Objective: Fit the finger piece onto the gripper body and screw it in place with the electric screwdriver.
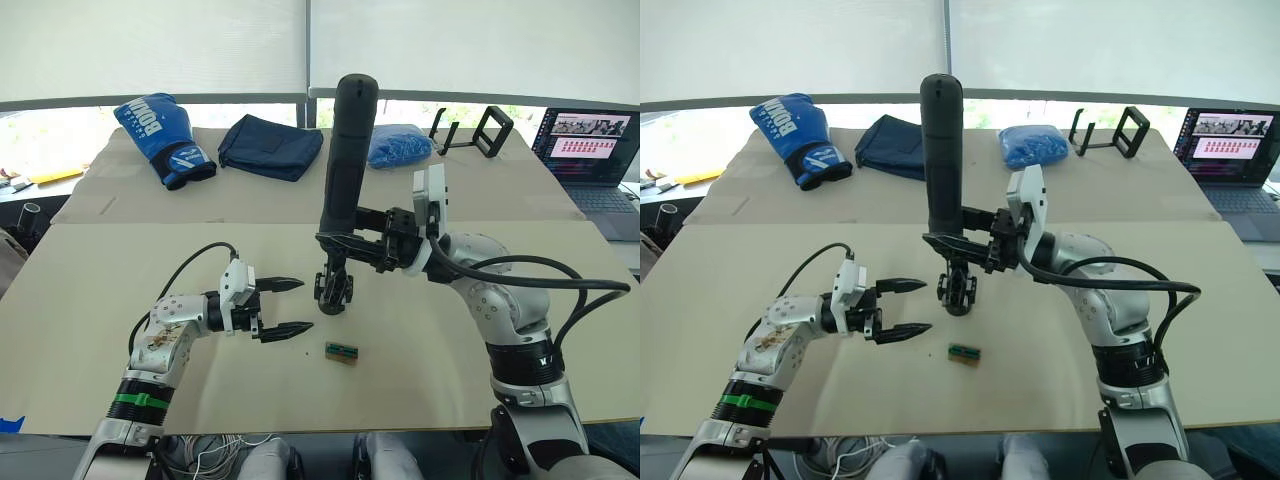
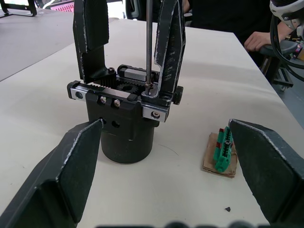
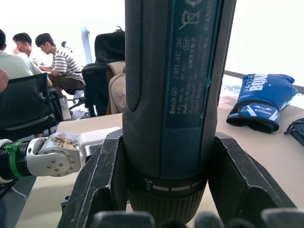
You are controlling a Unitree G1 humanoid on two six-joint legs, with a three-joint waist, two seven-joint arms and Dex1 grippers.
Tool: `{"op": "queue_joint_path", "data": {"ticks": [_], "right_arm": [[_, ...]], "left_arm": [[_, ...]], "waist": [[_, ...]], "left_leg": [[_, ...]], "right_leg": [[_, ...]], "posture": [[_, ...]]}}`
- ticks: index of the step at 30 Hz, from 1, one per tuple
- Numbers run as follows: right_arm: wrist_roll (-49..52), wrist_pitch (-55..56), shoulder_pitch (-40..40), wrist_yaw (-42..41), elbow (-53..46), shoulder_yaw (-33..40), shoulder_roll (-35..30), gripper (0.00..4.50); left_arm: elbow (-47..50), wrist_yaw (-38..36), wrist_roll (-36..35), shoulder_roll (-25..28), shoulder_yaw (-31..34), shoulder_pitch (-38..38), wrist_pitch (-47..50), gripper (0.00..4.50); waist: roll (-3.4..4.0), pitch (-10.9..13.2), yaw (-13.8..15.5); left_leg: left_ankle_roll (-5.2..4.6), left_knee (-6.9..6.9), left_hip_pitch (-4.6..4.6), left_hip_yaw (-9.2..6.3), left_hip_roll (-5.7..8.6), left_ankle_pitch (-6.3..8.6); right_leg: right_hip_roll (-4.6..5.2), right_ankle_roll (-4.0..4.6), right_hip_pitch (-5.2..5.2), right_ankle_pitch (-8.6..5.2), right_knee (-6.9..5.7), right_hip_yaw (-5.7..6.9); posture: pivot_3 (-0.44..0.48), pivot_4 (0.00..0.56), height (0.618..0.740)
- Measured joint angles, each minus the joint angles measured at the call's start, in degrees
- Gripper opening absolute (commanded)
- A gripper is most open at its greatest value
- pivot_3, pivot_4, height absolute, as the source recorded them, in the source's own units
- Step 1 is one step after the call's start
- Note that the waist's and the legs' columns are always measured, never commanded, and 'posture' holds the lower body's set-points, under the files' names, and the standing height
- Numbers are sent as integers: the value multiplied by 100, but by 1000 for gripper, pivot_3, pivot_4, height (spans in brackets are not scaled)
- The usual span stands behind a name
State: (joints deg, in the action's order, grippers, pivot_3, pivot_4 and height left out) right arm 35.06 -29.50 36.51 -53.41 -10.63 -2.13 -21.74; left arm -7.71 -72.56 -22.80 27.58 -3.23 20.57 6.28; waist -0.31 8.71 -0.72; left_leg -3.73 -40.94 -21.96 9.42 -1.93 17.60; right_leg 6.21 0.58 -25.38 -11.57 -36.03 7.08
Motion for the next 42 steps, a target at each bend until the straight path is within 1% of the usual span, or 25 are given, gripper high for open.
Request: {"op": "queue_joint_path", "data": {"ticks": [10, 19, 27, 33, 42], "right_arm": [[-28, 2, 0, 10, 0, -64, 7, 1933], [-69, 15, 1, 14, 0, -78, 9, 1933], [-77, 19, 2, 11, 0, -89, 9, 1933], [-77, 22, 5, 8, 0, -100, 6, 1933], [-109, 22, 19, 11, -1, -126, 0, 1933]], "left_arm": [[0, 63, 40, -79, -61, -1, -4, 4500], [-266, 361, 448, -193, -269, 127, -93, 4500], [-875, 519, 757, -394, -500, 471, -301, 4500], [-1474, 446, 943, -550, -605, 771, -627, 4500], [-2479, 235, 1084, -920, -697, 1389, -1047, 4500]], "waist": [[0, 0, -1], [0, 0, 2], [0, 0, 3], [0, 0, 0], [-1, 0, 1]], "left_leg": [[0, 0, 0, 0, 0, 0], [0, 0, 1, 0, 0, 0], [0, -1, 2, 1, 0, 0], [0, -1, 3, 1, 0, 0], [-1, -2, 4, 0, 1, 0]], "right_leg": [[0, 0, 0, 0, 0, 0], [0, 0, 2, 0, 0, 0], [0, 0, 3, 0, -1, 0], [0, 0, 2, 0, -2, 1], [0, 0, 4, 0, -2, 1]], "posture": [[0, 150, 740], [0, 150, 740], [0, 150, 740], [0, 150, 740], [0, 150, 740]]}}
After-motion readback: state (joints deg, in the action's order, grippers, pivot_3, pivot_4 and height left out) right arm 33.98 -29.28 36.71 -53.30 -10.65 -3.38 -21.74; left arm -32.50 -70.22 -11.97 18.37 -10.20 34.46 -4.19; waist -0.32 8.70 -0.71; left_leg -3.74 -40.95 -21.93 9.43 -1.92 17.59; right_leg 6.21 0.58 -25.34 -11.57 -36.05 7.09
